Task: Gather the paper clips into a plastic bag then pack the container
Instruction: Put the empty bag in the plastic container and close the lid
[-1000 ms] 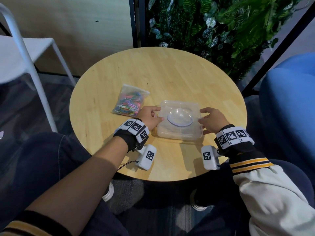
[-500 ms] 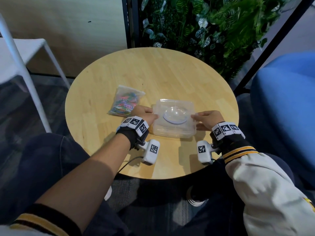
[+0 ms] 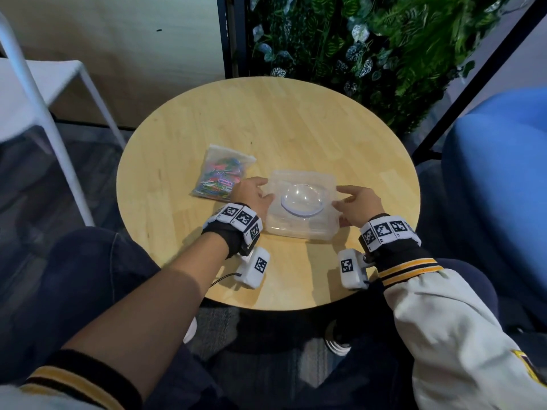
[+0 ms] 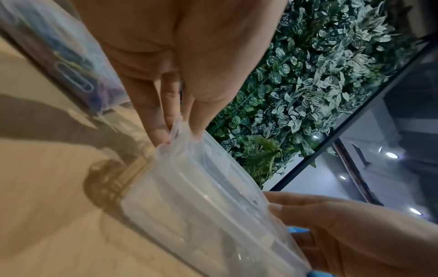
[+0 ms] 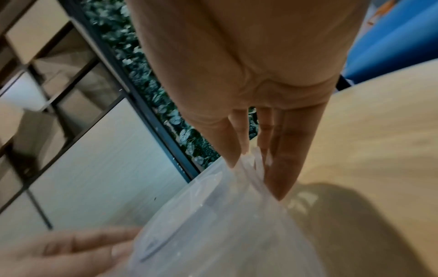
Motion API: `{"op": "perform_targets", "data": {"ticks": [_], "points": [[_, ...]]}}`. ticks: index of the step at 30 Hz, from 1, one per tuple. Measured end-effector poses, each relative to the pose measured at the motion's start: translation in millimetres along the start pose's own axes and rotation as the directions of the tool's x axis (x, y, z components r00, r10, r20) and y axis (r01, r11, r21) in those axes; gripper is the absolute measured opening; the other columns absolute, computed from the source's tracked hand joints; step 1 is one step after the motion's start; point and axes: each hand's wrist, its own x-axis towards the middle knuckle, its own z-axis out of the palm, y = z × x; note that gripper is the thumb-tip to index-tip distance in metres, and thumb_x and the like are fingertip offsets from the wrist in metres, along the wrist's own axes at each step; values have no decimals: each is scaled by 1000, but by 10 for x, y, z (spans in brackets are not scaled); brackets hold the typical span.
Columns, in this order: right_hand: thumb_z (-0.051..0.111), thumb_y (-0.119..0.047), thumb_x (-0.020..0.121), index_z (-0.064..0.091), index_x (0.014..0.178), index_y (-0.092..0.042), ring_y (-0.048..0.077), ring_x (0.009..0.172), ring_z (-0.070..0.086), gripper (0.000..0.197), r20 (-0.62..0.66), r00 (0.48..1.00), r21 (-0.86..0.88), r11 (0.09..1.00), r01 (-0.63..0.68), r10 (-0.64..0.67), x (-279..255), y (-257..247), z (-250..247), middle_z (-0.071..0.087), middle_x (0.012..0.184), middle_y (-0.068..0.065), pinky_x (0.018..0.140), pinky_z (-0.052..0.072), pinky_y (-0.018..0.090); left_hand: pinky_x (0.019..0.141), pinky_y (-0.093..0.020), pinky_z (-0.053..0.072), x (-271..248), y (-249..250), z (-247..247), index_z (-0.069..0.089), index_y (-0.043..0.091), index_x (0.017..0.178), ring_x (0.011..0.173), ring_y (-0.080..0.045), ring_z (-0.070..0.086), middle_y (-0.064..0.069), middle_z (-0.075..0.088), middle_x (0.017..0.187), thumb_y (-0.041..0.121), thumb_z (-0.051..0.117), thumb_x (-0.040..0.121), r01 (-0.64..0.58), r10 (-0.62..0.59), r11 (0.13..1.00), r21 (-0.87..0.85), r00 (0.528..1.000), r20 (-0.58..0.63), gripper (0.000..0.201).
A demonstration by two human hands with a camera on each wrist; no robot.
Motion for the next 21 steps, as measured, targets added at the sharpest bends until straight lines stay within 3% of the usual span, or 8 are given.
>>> {"op": "perform_targets", "data": {"ticks": [2,6,9,12,14,16,21], "points": [[71,-13,85,63,126,-21,24,69,73,42,-10,999,107,993,-40,42,-9,36,-18,69,90,3,70,62,37,84,-25,50,-3,-23,11,65,13,125,89,-20,65,-4,68,92,25,76,83,57,-59,997,-51,998,-37,45],[80,-14,77,68,110,-12,23,63,73,35,-64,989,157,980,-120,131,0,19,-9,74,80,9,68,62,39,85,-37,59,-11,-77,32,74,12,99,84,-22,73,-5,76,92,31,85,72,191,-204,952,-237,979,-27,35],[82,-16,75,73,94,-8,24,61,73,22,-59,985,175,973,-147,160,-21,-9,-21,74,75,13,67,63,38,83,-30,58,9,-47,16,75,10,98,83,-21,72,-6,76,89,29,81,77,152,-159,980,-130,986,-44,30],[84,-15,74,72,89,-4,27,62,74,22,-50,984,181,970,-161,173,-50,-37,-26,74,77,16,66,62,41,80,-23,51,-20,29,-6,76,8,95,81,-17,65,-1,70,86,27,78,81,99,-101,994,-37,993,-57,24],[84,-13,73,72,88,-3,28,61,73,22,-58,981,170,970,-172,184,-50,-69,-30,74,77,17,65,62,42,76,-23,48,-34,69,-19,74,17,86,75,-19,57,-3,62,78,25,76,83,74,-72,997,34,996,-53,10],[84,-11,72,70,85,-3,29,62,73,20,-58,978,165,968,-187,199,-43,-111,-35,74,76,18,65,62,43,70,-22,45,-33,103,-27,65,21,75,71,-20,53,-2,56,74,26,75,84,55,-50,993,107,998,-48,15],[82,-12,75,71,83,-4,30,64,73,16,-82,977,120,975,-187,197,-34,-137,-24,73,76,19,67,62,42,77,-30,56,-29,63,23,63,18,63,66,-22,54,-3,57,67,27,75,83,66,-57,989,136,996,-67,25]]}}
